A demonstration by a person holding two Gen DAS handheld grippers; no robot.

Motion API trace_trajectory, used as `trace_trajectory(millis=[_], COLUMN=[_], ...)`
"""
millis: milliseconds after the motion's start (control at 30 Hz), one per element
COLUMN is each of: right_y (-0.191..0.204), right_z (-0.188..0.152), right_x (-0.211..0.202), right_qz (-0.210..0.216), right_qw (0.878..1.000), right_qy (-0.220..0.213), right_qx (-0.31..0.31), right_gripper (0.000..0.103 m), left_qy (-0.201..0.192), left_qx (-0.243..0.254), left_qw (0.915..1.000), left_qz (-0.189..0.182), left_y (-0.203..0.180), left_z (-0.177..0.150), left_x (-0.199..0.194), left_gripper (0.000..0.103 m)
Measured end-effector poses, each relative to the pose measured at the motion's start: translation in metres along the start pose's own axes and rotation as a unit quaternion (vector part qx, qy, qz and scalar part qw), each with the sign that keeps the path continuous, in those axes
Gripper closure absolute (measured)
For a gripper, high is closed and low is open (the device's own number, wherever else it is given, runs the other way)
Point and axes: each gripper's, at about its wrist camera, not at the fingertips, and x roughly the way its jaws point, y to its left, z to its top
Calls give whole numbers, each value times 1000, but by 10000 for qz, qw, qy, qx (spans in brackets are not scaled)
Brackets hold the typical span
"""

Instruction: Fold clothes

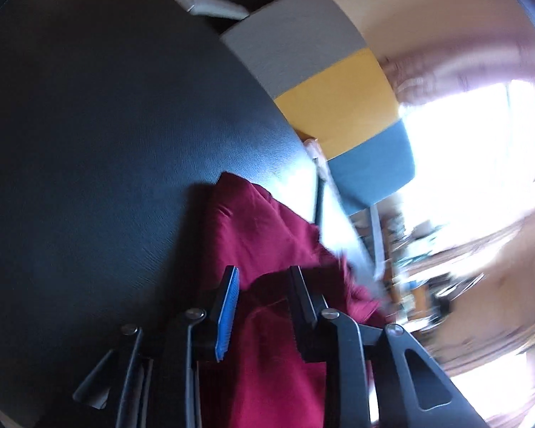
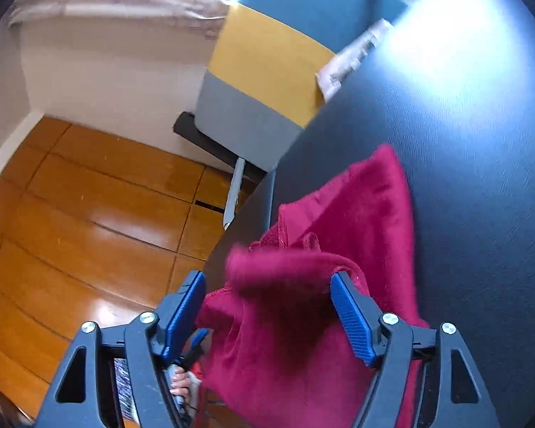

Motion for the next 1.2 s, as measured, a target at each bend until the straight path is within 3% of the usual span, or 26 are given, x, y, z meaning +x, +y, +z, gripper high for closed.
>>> trace_trajectory(millis=[100,167,367,467,600,667,933,1000,1100,1167,1200], right_y=[20,32,39,35,27,23,11,13,17,22,24], right_z=[2,2,5,9,14,12,17,16,13,11,10], right_x=[-16,-16,34,56,96,105,102,104,106,106,105], right_qz=[-487,-1010,-2151,-2409,-2877,-3009,-2747,-2771,-2882,-2990,-3004], right_qw=[9958,9851,9411,9280,9040,8965,9112,9092,9017,8942,8930], right_qy=[-150,-106,442,544,796,862,842,854,868,845,821], right_qx=[-764,-1390,-2569,-2790,-3060,-3135,-2954,-2986,-3103,-3222,-3250], right_gripper=[13,9,9,20,55,57,55,54,56,65,76], left_qy=[84,139,55,-80,-127,-53,359,496,611,571,531], left_qx=[451,670,1408,1731,2105,2307,2609,2595,2502,2436,2392], left_qw=[9987,9969,9868,9798,9720,9668,9602,9593,9610,9631,9651], left_qz=[224,388,796,1002,1034,1101,935,996,1006,992,926], left_y=[-8,-14,-33,-38,-48,-53,-59,-59,-55,-52,-50], left_z=[-9,-11,-15,-18,-15,-13,-6,-5,-6,-8,-9], left_x=[-2,5,14,15,21,29,52,60,63,60,55], left_gripper=[70,68,59,52,48,47,47,51,82,95,95])
